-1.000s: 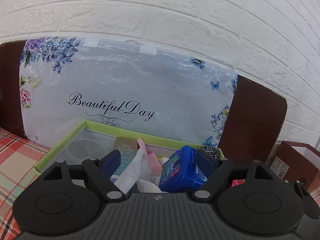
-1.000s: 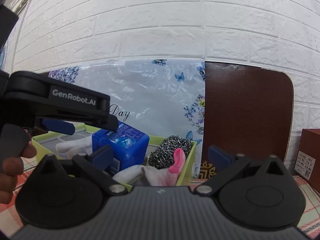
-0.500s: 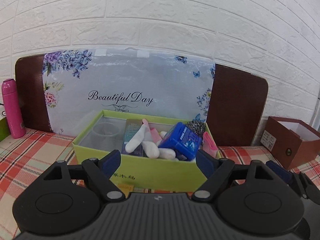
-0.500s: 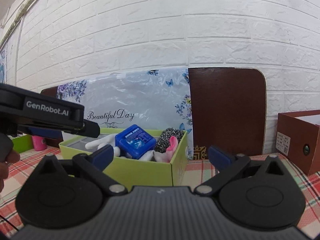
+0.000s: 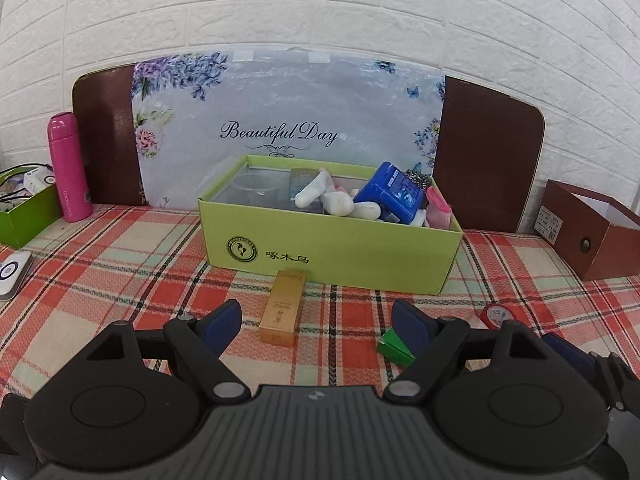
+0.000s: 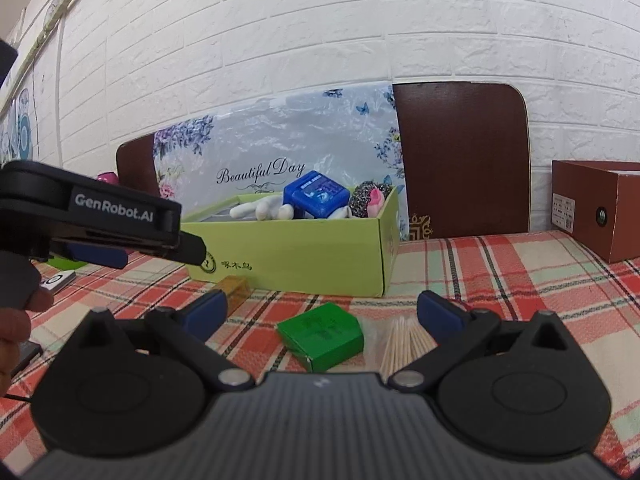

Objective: Organize objects
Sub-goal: 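Withdraw both tools from the lime-green box toward the remaining items, then grasp the gold cosmetic box with left tool while right tool grasps green square box, then lift the gold box and green box into the lime-green box and open both tools, then withdraw both tools from the lime-green box toward the toothpicks and tape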

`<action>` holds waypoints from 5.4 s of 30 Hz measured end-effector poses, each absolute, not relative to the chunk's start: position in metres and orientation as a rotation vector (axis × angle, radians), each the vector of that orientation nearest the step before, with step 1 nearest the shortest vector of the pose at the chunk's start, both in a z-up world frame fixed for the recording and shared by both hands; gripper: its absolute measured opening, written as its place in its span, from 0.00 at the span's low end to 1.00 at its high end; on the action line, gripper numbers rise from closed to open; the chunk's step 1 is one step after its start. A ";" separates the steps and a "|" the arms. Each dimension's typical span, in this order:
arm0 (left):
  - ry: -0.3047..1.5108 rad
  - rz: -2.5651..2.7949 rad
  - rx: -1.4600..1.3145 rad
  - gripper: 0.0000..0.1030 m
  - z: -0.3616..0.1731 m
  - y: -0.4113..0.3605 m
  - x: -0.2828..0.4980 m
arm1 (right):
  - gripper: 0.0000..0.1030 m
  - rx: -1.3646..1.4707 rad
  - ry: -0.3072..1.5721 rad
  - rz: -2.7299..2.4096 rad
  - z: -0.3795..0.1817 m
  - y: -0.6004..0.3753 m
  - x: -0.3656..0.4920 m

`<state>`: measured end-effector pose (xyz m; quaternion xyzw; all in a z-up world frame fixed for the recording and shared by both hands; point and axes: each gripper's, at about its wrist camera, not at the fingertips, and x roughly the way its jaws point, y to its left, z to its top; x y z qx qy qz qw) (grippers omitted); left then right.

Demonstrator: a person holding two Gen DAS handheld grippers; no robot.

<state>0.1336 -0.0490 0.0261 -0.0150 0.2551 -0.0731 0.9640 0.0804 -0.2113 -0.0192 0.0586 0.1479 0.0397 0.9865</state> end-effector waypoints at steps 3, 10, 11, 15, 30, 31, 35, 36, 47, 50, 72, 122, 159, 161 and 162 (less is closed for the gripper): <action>0.526 -0.134 -0.042 0.83 0.023 -0.043 0.131 | 1.00 0.121 0.317 0.080 -0.024 -0.209 0.076; 0.563 -0.083 -0.078 0.83 0.005 -0.018 0.128 | 1.00 0.105 0.348 0.082 -0.029 -0.202 0.072; 0.573 -0.073 -0.086 0.83 0.000 -0.013 0.129 | 1.00 0.102 0.351 0.083 -0.030 -0.201 0.072; 0.595 -0.041 -0.116 0.83 -0.012 0.002 0.138 | 1.00 0.079 0.367 0.088 -0.032 -0.196 0.073; 0.586 -0.095 -0.173 0.73 -0.034 -0.013 0.222 | 1.00 0.085 0.445 0.191 -0.034 -0.188 0.087; 0.589 -0.101 -0.183 0.67 -0.036 -0.012 0.226 | 1.00 0.091 0.454 0.200 -0.034 -0.188 0.090; 0.594 -0.137 -0.238 0.53 -0.042 -0.004 0.238 | 0.99 0.144 0.517 0.216 -0.038 -0.187 0.113; 0.594 -0.149 -0.244 0.50 -0.043 -0.004 0.238 | 0.99 0.160 0.536 0.207 -0.039 -0.187 0.119; 0.596 -0.231 -0.241 0.37 -0.054 0.000 0.239 | 1.00 0.201 0.622 -0.020 -0.051 -0.180 0.190; 0.599 -0.239 -0.244 0.37 -0.054 0.003 0.238 | 0.86 0.141 0.615 -0.026 -0.053 -0.172 0.203; 0.603 -0.240 -0.251 0.35 -0.054 0.006 0.225 | 0.74 -0.038 0.598 0.193 -0.053 -0.152 0.146; 0.261 -0.324 -0.359 0.39 0.065 -0.001 0.299 | 0.73 -0.247 0.185 0.156 0.040 -0.161 0.290; 0.612 -0.300 -0.196 0.81 -0.002 -0.036 0.139 | 1.00 0.027 0.306 0.031 -0.026 -0.215 0.075; 0.630 -0.291 -0.192 0.81 -0.007 -0.038 0.134 | 1.00 0.058 0.289 0.025 -0.026 -0.220 0.071; 0.639 -0.285 -0.193 0.81 -0.009 -0.039 0.133 | 1.00 0.070 0.282 0.021 -0.026 -0.222 0.069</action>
